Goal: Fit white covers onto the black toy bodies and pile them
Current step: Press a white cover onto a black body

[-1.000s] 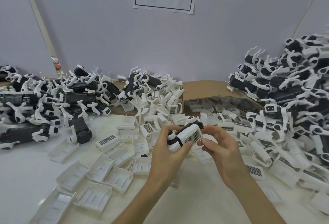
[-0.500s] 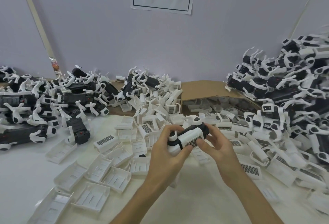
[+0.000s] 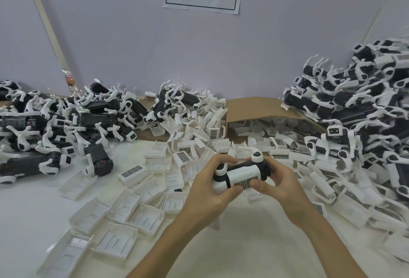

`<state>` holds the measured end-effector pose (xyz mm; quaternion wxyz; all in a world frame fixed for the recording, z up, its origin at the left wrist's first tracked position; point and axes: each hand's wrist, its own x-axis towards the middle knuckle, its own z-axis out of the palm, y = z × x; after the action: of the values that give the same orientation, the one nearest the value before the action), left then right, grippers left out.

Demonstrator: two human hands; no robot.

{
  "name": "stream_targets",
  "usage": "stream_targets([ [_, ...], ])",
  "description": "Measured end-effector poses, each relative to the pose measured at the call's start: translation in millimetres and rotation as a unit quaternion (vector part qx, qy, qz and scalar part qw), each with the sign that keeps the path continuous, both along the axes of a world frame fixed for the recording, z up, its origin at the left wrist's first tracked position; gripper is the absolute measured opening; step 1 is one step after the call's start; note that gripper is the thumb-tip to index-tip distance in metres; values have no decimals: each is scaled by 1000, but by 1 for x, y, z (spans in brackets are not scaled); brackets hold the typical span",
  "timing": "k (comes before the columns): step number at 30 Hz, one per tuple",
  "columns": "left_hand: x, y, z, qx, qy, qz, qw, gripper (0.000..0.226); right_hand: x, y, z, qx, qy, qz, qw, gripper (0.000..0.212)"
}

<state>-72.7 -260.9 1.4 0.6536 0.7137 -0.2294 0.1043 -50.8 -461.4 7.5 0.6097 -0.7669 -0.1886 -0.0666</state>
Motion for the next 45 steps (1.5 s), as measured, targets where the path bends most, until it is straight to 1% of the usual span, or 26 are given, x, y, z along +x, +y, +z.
stream_targets([
  [6, 0, -2, -3, 12, 8, 21, 1000, 37, 2, 0, -3, 5, -13, -20, 1000, 51],
  [11, 1, 0, -4, 1, 9, 34, 999, 35, 2, 7, -8, 14, -33, -31, 999, 42],
  [13, 2, -1, -4, -17, 36, 37, 999, 34, 2, 10, -10, 28, -38, -35, 998, 42],
  [15, 2, -2, -1, -53, 99, 27, 993, 33, 2, 12, -11, 51, -33, -46, 997, 43],
  [18, 4, 1, 5, -111, 214, -3, 971, 28, 4, 14, -13, 98, -6, -41, 994, 35],
  [20, 8, 6, 7, -142, 258, -1, 956, 25, 4, 14, -12, 108, 3, -18, 994, 33],
  [22, 10, 11, 8, -161, 290, -3, 944, 24, 2, 15, -11, 86, -4, 3, 996, 35],
  [24, 9, 13, 8, -185, 317, -29, 930, 34, 1, 17, -11, 68, -8, 7, 998, 35],
  [26, 8, 13, 8, -222, 342, -66, 911, 42, 0, 17, -11, 70, -11, 1, 997, 34],
  [28, 8, 13, 8, -263, 369, -102, 886, 37, 0, 17, -10, 84, -8, -4, 996, 34],
  [30, 8, 15, 8, -305, 400, -134, 854, 24, 0, 15, -9, 99, -5, -1, 995, 38],
  [31, 8, 16, 8, -322, 413, -150, 839, 24, -1, 15, -8, 99, -7, -3, 995, 37],
  [33, 9, 17, 8, -340, 432, -168, 818, 28, 0, 15, -7, 91, -17, -20, 995, 21],
  [34, 9, 17, 8, -337, 434, -171, 818, 31, 1, 15, -8, 91, -21, -30, 995, 14],
  [35, 9, 16, 7, -324, 430, -168, 826, 34, 1, 16, -8, 93, -22, -39, 995, 12],
  [38, 7, 12, 7, -242, 410, -138, 868, 36, 2, 17, -9, 105, -24, -60, 992, 10],
  [40, 7, 9, 6, -195, 401, -115, 888, 36, 1, 16, -8, 113, -25, -67, 991, 13],
  [43, 7, 7, 7, -180, 394, -97, 896, 33, 2, 14, -8, 123, -26, -74, 989, 14],
  [45, 7, 4, 7, -161, 384, -104, 903, 35, 2, 14, -8, 126, -31, -73, 989, 17],
])
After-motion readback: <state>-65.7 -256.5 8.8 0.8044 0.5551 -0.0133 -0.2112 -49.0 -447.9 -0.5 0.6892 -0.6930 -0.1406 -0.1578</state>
